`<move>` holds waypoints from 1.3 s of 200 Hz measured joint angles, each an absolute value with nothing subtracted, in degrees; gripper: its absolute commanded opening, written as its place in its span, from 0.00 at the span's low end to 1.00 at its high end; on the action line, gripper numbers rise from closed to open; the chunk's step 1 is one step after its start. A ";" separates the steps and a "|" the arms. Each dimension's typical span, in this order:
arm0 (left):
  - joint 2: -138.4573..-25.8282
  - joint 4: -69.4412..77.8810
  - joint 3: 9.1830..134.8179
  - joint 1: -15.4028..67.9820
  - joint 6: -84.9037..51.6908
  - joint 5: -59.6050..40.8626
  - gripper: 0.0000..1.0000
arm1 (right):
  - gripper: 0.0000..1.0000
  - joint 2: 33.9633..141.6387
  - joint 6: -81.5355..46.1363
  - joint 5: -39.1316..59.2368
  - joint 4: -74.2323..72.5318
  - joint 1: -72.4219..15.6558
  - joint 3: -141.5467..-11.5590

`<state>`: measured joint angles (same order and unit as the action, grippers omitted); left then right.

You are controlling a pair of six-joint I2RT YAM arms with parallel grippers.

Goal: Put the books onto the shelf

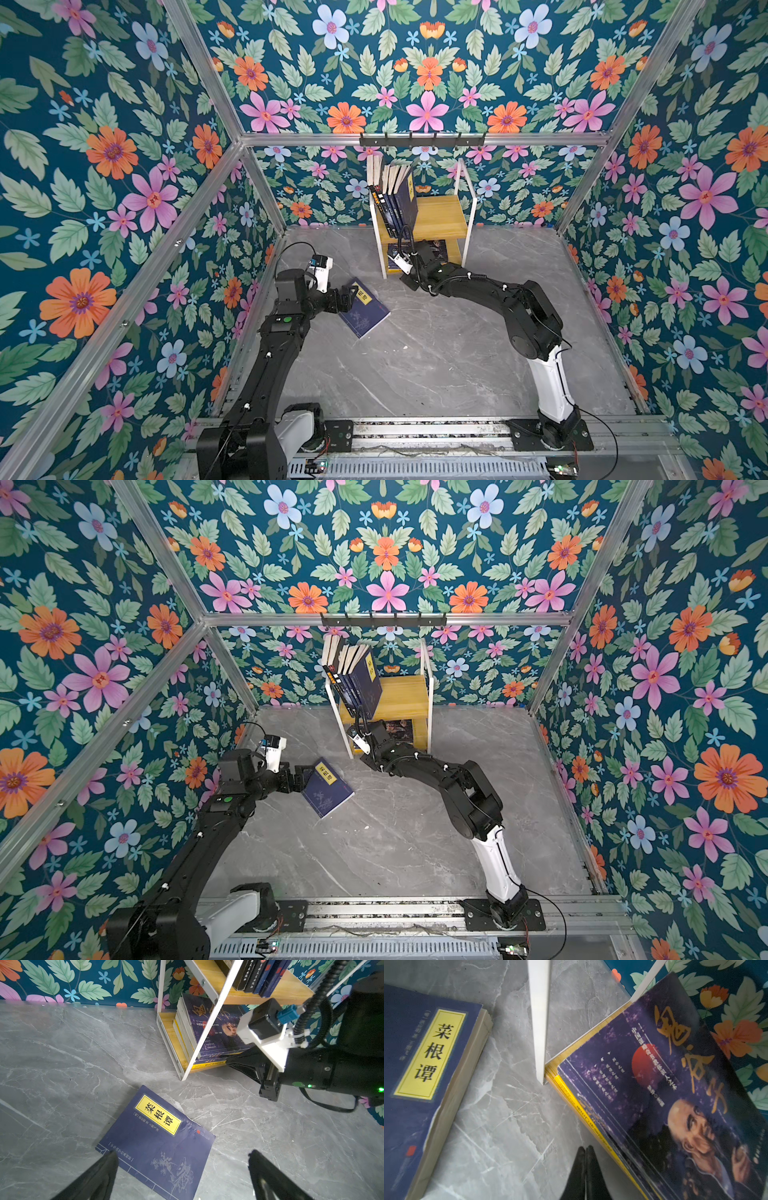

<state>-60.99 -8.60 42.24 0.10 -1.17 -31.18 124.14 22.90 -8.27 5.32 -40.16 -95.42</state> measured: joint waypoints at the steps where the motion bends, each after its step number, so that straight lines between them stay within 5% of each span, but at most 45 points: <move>1: -61.01 -8.60 42.24 0.10 -1.17 -31.18 1.00 | 0.00 124.18 22.90 -8.27 5.32 -40.16 -95.46; 181: -60.99 -8.62 42.22 0.08 -1.15 -31.35 1.00 | 0.00 128.07 22.90 -10.70 2.28 -40.16 -99.61; 260: -62.92 -8.93 43.35 0.08 -1.17 -30.41 1.00 | 0.06 114.54 18.50 -11.11 -0.86 -45.25 -81.08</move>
